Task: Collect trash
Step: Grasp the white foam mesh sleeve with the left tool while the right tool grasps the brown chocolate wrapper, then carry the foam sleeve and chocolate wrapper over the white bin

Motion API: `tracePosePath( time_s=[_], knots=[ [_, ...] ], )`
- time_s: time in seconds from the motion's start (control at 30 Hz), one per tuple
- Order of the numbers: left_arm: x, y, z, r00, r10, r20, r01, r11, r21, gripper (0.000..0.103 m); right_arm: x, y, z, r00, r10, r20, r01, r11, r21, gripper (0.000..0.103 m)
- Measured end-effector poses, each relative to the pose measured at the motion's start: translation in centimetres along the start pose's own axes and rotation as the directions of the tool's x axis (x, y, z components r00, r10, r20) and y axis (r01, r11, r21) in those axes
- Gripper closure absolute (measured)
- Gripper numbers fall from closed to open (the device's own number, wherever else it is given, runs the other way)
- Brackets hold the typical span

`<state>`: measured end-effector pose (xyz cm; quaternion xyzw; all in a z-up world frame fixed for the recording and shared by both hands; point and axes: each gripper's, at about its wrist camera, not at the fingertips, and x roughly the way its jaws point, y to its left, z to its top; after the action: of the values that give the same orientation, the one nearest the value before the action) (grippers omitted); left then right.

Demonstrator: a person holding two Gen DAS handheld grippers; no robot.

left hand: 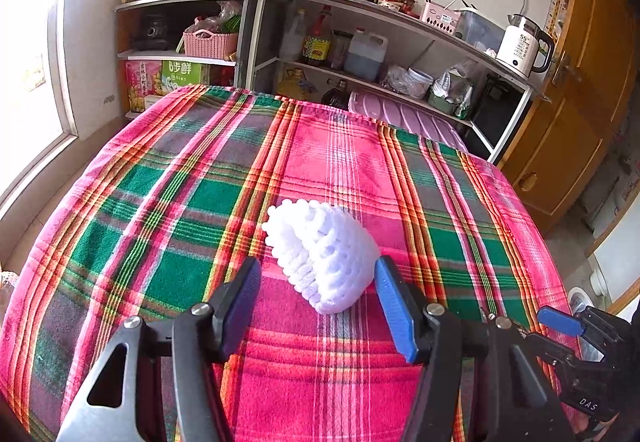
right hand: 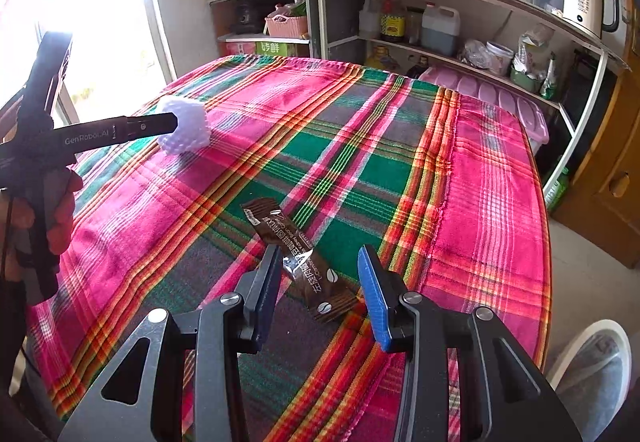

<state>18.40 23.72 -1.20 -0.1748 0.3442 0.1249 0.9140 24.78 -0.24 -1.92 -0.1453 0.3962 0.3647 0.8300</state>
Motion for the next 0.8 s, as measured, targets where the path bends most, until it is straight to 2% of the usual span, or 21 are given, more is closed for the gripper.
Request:
tracePosePath(
  time_s=[0.23, 0.27, 0.3, 0.33, 0.47, 0.57, 0.8],
  knots=[
    [1.5, -0.2, 0.1, 0.999, -0.010, -0.030, 0.010, 1.000, -0.012, 0.042, 1.0, -0.3, 0.0, 0.999, 0.008, -0.051, -0.007, 1.000, 0.016, 0.063],
    [1.6, -0.3, 0.1, 0.999, -0.013, -0.035, 0.013, 1.000, -0.012, 0.046, 1.1, -0.3, 0.0, 0.999, 0.007, -0.052, -0.006, 1.000, 0.022, 0.064],
    [1.7, -0.4, 0.2, 0.999, -0.014, -0.041, 0.014, 1.000, -0.012, 0.050, 1.0, -0.4, 0.0, 0.999, 0.007, -0.050, -0.005, 1.000, 0.031, 0.072],
    [1.8, -0.4, 0.2, 0.999, -0.016, -0.046, 0.015, 1.000, -0.010, 0.056, 0.9, -0.5, 0.0, 0.999, 0.009, -0.048, -0.008, 0.999, 0.038, 0.075],
    [1.5, -0.8, 0.2, 0.999, -0.014, -0.031, 0.015, 1.000, 0.008, 0.069, 0.7, -0.5, -0.1, 0.999, 0.009, -0.042, -0.007, 0.999, 0.049, 0.079],
    [1.1, -1.0, 0.2, 1.000, -0.021, -0.023, 0.021, 1.000, 0.019, 0.074, 0.3, -0.6, -0.2, 0.999, 0.011, -0.035, -0.009, 0.998, 0.066, 0.081],
    [-1.7, -2.7, -0.7, 0.998, -0.065, 0.007, 0.065, 0.996, 0.053, 0.075, -2.1, -0.7, -0.9, 1.000, 0.010, 0.011, -0.012, 0.993, 0.114, 0.083]
  ],
)
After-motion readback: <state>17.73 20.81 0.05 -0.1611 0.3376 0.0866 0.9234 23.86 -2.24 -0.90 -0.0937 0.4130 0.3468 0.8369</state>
